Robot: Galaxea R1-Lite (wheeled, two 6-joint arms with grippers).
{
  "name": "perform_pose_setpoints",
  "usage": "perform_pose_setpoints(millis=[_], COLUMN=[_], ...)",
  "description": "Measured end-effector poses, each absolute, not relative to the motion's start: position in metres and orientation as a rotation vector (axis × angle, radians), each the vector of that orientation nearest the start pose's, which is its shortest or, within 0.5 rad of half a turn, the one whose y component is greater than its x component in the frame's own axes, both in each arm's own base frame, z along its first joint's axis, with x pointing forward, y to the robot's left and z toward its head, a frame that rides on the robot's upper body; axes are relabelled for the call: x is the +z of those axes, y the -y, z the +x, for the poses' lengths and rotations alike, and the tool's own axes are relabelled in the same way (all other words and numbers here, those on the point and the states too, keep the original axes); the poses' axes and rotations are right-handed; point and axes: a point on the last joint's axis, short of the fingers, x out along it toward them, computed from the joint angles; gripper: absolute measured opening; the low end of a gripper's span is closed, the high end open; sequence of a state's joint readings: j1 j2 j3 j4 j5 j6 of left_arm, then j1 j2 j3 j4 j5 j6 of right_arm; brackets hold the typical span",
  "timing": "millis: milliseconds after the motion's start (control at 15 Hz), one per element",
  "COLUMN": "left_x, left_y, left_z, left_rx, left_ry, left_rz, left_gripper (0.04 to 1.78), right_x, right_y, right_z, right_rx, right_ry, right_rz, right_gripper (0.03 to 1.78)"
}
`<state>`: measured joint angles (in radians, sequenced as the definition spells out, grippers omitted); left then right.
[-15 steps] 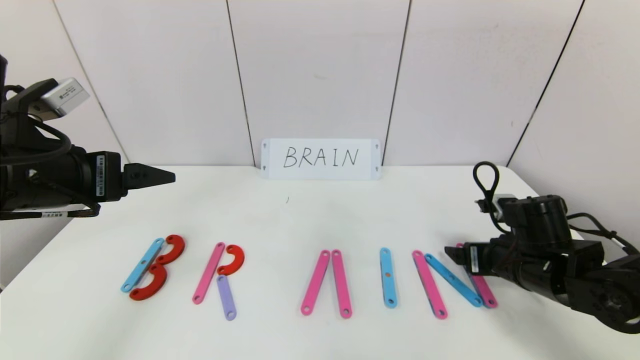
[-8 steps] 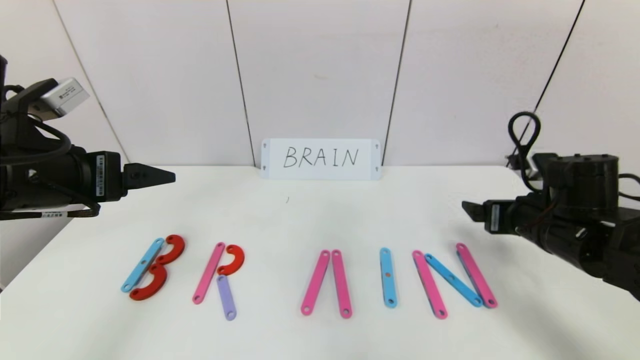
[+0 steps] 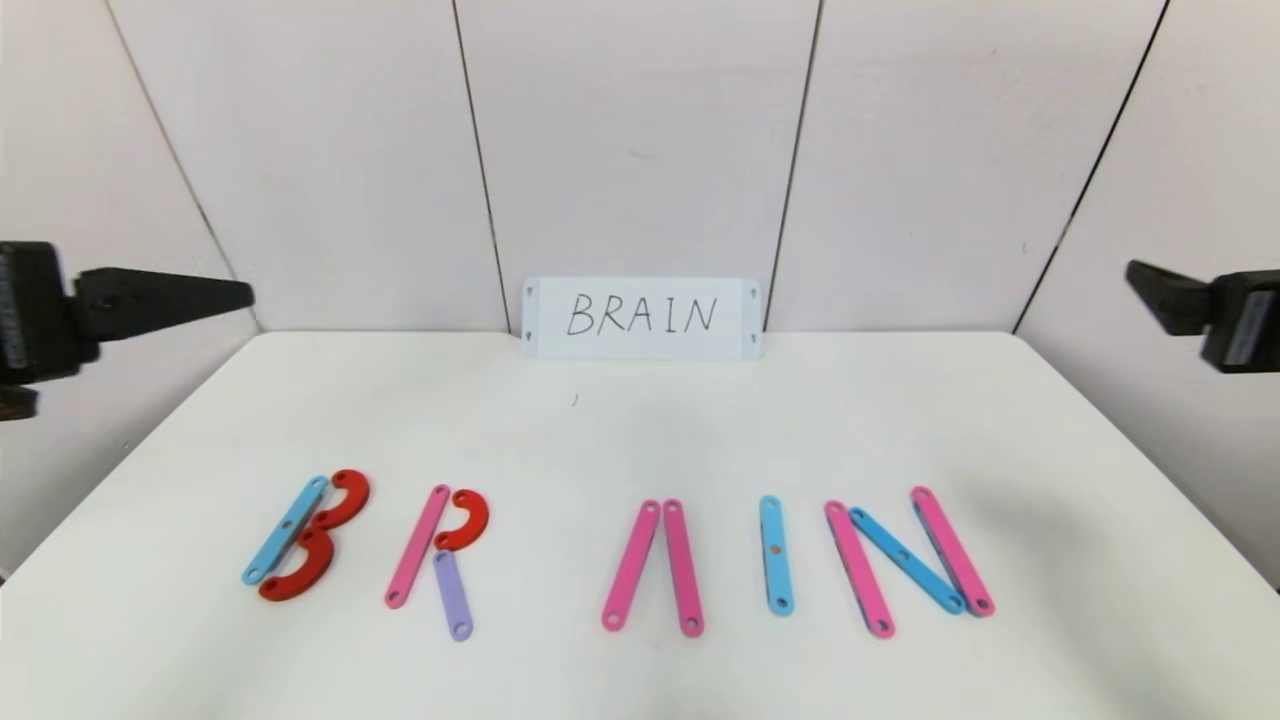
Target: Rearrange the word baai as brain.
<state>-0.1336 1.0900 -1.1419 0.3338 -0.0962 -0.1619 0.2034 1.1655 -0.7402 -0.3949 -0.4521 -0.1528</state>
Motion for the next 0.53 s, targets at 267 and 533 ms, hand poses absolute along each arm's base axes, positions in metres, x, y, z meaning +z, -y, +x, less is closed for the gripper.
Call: perform_pose_setpoints(millis=[267, 533], left_x=[0.332, 0.321], left_y=[0.008, -0.002], left_z=[0.045, -0.033], left_rx=[-0.216, -0.217], left_ry=[-0.188, -0.124], left_rz=[-0.095, -0.052], left_gripper=[1.74, 1.74], right_x=[0.298, 0.293], right_y=[-0.001, 0.011], right_z=[0.075, -0.014], right_rx=[-0.313, -0.381], right_ry=[0.04, 0.105], right_rz=[-0.191, -0.234], right_gripper=[1.74, 1.74])
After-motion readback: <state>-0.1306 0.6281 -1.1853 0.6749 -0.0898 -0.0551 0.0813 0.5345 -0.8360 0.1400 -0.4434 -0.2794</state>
